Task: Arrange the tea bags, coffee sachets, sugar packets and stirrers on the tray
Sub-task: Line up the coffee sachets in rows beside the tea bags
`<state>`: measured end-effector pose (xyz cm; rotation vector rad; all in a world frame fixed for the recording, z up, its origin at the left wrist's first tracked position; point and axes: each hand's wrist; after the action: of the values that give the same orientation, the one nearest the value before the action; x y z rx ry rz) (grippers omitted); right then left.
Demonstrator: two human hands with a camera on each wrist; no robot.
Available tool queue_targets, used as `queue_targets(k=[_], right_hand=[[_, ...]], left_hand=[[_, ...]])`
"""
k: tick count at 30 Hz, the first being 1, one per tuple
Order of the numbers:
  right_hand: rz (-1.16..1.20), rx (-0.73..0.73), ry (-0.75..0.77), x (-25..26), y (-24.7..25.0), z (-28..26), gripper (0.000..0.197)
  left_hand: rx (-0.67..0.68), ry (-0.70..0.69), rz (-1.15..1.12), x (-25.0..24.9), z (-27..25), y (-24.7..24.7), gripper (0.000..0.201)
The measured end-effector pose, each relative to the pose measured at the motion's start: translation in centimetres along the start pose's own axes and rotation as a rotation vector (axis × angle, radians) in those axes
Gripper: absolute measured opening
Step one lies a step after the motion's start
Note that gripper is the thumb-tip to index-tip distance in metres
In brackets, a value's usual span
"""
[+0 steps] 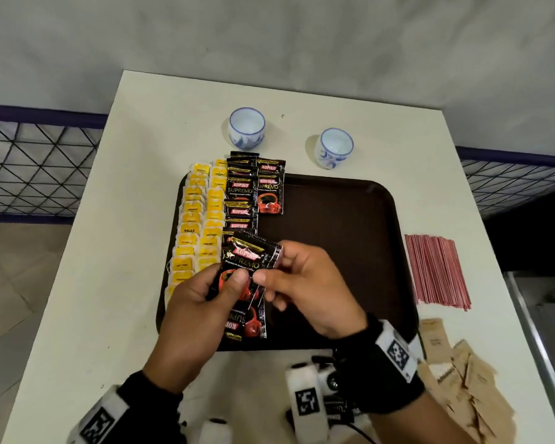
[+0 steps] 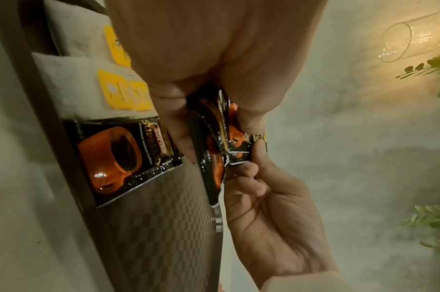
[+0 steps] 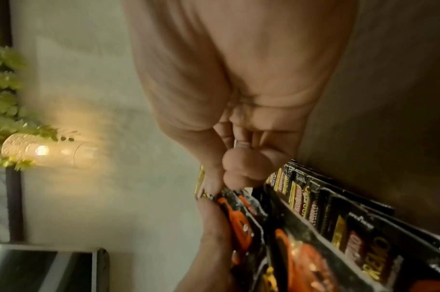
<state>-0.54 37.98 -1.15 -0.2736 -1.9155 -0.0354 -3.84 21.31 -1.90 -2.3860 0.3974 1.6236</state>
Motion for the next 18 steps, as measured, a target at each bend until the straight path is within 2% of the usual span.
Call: queue_targets(k=[3, 6, 8, 10, 15, 18], right_hand=[[0.097, 0.0, -0.031, 0.24, 0.2, -0.37, 0.013], [0.113, -0.042, -0.028, 0.42, 0.15, -0.56, 0.013], [-0.075, -0.182, 0.082, 0.01, 0.05, -0.46, 0.023], [-0.259, -0.233, 0.16, -0.2, -0.24, -0.35, 0.03], [-0.17, -0.142, 0.091, 0.34, -0.68, -0.09, 0.031], [-0.218, -0.135, 0.121, 0.68, -0.72, -0.17, 0.026]], left_hand=[[0.009, 0.018, -0.018, -0.17, -0.09, -0.19, 0.022], [-0.05, -0.011, 0.028, -0.38, -0.08, 0.26, 0.02], [-0.107, -0.015, 0.056, -0.46, 0.02, 0.51, 0.019], [-0.136, -0.025, 0.083, -0.48, 0.02, 0.62, 0.019], [-0.015, -0.067, 0.132, -0.55, -0.32, 0.22, 0.023], [0.067, -0.06, 0.085, -0.58, -0.48, 0.35, 0.014]])
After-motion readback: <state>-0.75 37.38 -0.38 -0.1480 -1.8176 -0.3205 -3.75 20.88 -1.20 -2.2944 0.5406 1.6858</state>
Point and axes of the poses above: each hand's wrist, its own z-axis towards the middle knuckle, its own y-axis out of the back of the hand, x = y × z, and after that the axes turned 1 degree about -z, right-handed
